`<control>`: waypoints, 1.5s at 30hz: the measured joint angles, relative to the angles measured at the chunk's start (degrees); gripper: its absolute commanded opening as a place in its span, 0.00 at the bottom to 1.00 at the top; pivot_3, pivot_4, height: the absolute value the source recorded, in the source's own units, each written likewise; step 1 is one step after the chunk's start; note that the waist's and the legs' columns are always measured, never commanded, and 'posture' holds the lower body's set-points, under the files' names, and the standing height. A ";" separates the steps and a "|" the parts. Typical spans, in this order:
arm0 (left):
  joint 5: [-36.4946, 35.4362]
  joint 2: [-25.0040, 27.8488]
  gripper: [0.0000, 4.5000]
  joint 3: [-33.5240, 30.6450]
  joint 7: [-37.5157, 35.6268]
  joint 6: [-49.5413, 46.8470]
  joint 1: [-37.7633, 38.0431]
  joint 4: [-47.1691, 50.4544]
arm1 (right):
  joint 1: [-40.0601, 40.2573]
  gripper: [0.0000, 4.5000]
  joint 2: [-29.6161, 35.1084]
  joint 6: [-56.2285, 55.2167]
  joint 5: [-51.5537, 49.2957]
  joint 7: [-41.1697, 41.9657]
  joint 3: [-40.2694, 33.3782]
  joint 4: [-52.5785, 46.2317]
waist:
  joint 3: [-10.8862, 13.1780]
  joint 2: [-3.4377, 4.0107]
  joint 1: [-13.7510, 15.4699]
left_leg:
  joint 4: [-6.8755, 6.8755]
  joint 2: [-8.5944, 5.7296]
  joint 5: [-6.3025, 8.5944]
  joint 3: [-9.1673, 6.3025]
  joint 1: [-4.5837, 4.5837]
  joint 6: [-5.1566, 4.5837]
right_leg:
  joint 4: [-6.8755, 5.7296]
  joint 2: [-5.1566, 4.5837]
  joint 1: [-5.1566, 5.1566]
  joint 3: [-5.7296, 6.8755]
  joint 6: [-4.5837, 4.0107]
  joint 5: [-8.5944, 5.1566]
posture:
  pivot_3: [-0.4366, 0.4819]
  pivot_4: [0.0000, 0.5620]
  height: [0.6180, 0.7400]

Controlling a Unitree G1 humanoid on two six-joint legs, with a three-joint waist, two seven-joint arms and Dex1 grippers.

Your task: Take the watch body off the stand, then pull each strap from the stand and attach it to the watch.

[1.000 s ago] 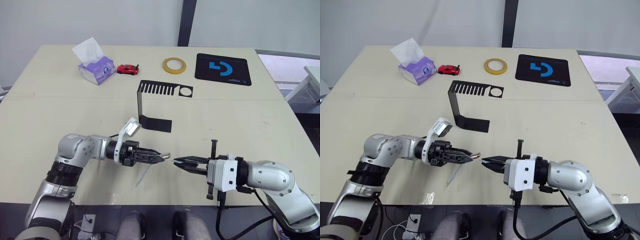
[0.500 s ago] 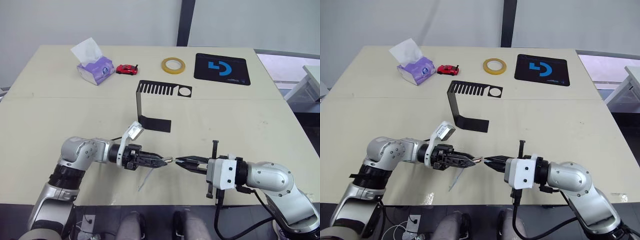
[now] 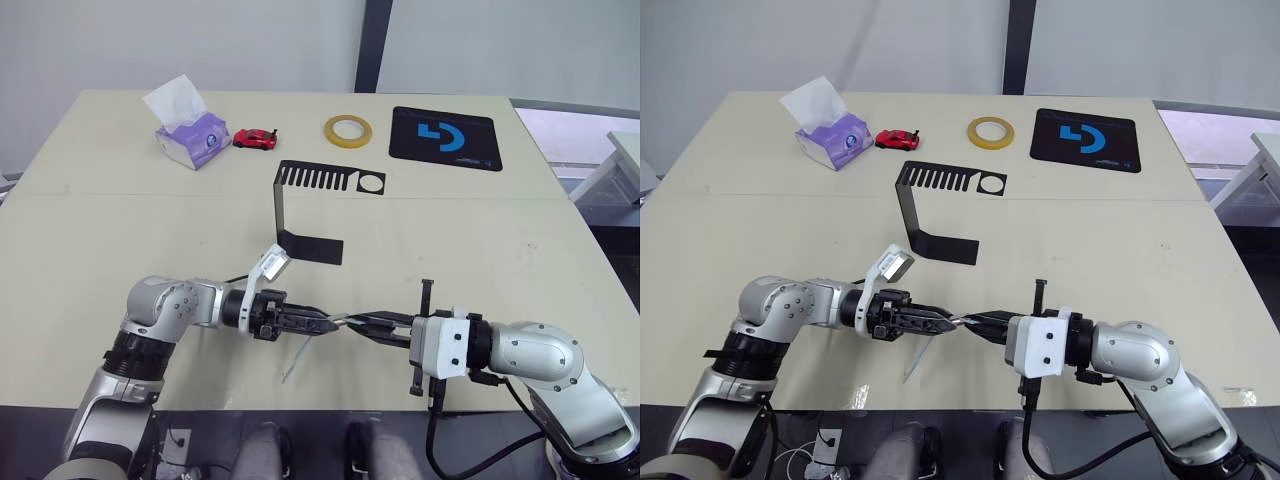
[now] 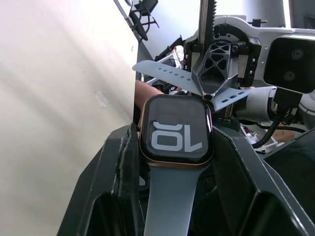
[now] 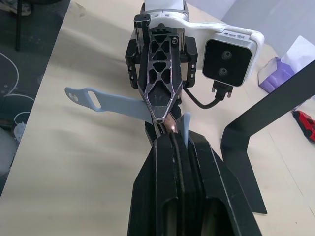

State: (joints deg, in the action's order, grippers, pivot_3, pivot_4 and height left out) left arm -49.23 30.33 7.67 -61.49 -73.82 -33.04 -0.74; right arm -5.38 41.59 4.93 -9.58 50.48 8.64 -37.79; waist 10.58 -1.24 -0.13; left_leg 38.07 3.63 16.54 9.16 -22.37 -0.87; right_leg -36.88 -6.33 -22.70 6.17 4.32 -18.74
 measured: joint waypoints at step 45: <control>-0.02 -0.98 0.38 -0.50 1.34 -0.55 0.61 -0.04 | 1.22 0.00 0.37 -1.15 0.71 0.07 -0.20 1.89 | 0.00 0.00 0.01 | 0.00 0.00 0.00 0.00 0.00 0.00 | 0.01 -0.03 0.00 0.00 0.00 0.00 | 0.48 0.27 1.00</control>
State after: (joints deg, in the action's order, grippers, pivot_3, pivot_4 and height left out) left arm -49.25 29.35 7.17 -60.15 -74.37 -32.43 -0.78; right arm -4.16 41.96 3.78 -8.87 50.55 8.44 -35.90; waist 10.58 -1.24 -0.12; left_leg 38.06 3.63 16.55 9.16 -22.37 -0.87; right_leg -36.87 -6.35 -22.70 6.17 4.32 -18.74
